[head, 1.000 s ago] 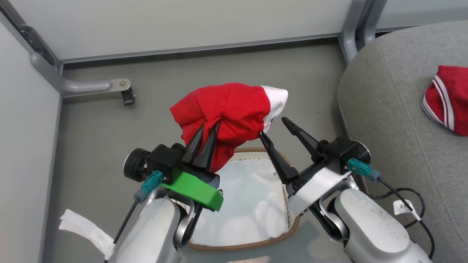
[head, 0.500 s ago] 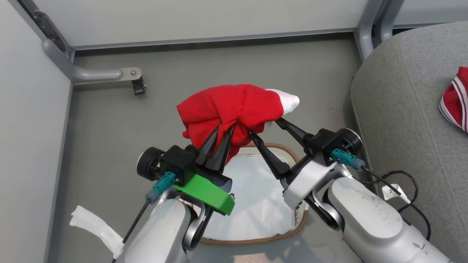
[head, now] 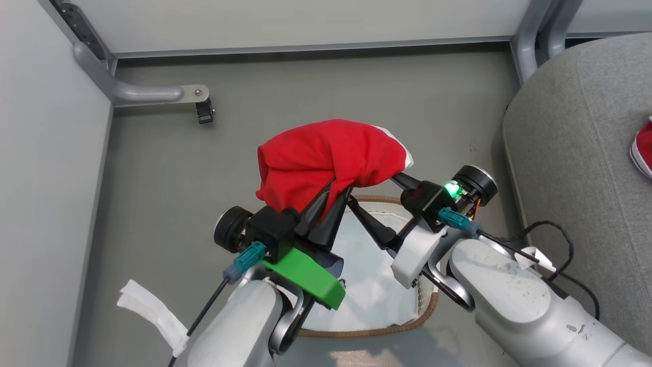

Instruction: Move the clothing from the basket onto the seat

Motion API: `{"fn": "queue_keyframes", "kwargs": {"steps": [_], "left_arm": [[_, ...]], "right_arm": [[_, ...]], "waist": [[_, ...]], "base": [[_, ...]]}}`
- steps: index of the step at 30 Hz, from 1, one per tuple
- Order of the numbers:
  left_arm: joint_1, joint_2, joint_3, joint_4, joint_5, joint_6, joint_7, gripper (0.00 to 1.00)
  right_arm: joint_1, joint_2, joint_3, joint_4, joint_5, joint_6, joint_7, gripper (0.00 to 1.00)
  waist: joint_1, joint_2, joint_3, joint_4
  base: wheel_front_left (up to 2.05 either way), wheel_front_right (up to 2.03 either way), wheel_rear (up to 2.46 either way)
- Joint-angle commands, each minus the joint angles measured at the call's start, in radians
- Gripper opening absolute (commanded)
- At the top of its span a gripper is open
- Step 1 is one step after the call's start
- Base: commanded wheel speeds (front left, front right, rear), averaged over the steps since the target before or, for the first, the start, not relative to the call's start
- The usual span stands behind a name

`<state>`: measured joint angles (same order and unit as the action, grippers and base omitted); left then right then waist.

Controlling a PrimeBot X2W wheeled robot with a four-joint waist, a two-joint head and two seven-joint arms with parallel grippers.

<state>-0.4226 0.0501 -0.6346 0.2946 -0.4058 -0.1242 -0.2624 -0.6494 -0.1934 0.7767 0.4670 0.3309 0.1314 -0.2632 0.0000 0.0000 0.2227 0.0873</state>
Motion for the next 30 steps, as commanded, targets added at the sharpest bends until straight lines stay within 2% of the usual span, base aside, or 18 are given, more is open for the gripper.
{"fn": "queue_keyframes", "kwargs": {"steps": [1, 17, 18, 19, 20, 21, 22, 30], "left_arm": [[-0.018, 0.001, -0.004, 0.0, -0.014, -0.006, -0.003, 0.0], [-0.04, 0.001, -0.032, -0.012, -0.079, -0.008, -0.003, 0.0], [-0.04, 0.001, -0.032, -0.012, -0.083, -0.009, -0.003, 0.0], [-0.04, 0.001, -0.032, -0.012, -0.085, -0.009, -0.003, 0.0], [-0.04, 0.001, -0.033, -0.012, -0.086, -0.009, -0.003, 0.0], [-0.04, 0.001, -0.033, -0.011, -0.089, -0.009, -0.003, 0.0], [-0.04, 0.001, -0.033, -0.011, -0.092, -0.009, -0.002, 0.0], [-0.044, 0.001, -0.026, -0.005, -0.087, -0.009, -0.002, 0.0]], "right_arm": [[-0.014, 0.001, 0.006, 0.007, -0.007, -0.001, -0.002, 1.0], [-0.083, 0.017, 0.007, 0.034, -0.078, -0.001, -0.002, 1.0], [-0.08, 0.019, 0.002, 0.033, -0.08, -0.001, -0.002, 0.87], [-0.077, 0.021, -0.005, 0.031, -0.082, -0.001, -0.002, 0.51], [-0.073, 0.022, -0.014, 0.026, -0.083, -0.001, -0.002, 0.41], [-0.068, 0.024, -0.019, 0.024, -0.086, -0.001, -0.002, 0.04], [-0.063, 0.026, -0.031, 0.018, -0.088, -0.001, -0.002, 0.0], [-0.031, 0.029, -0.078, -0.001, -0.079, -0.001, -0.002, 0.0]], "waist": [[0.0, 0.0, 0.003, 0.004], [0.0, 0.0, 0.033, 0.041], [0.0, 0.0, 0.035, 0.043], [0.0, 0.0, 0.036, 0.044], [0.0, 0.0, 0.036, 0.045], [0.0, 0.0, 0.037, 0.045], [0.0, 0.0, 0.038, 0.045], [0.0, 0.0, 0.041, 0.04]], "base": [[0.0, 0.0, 0.0], [0.0, 0.0, 0.0], [0.0, 0.0, 0.0], [0.0, 0.0, 0.0], [0.0, 0.0, 0.0], [0.0, 0.0, 0.0], [0.0, 0.0, 0.0], [0.0, 0.0, 0.0]]}}
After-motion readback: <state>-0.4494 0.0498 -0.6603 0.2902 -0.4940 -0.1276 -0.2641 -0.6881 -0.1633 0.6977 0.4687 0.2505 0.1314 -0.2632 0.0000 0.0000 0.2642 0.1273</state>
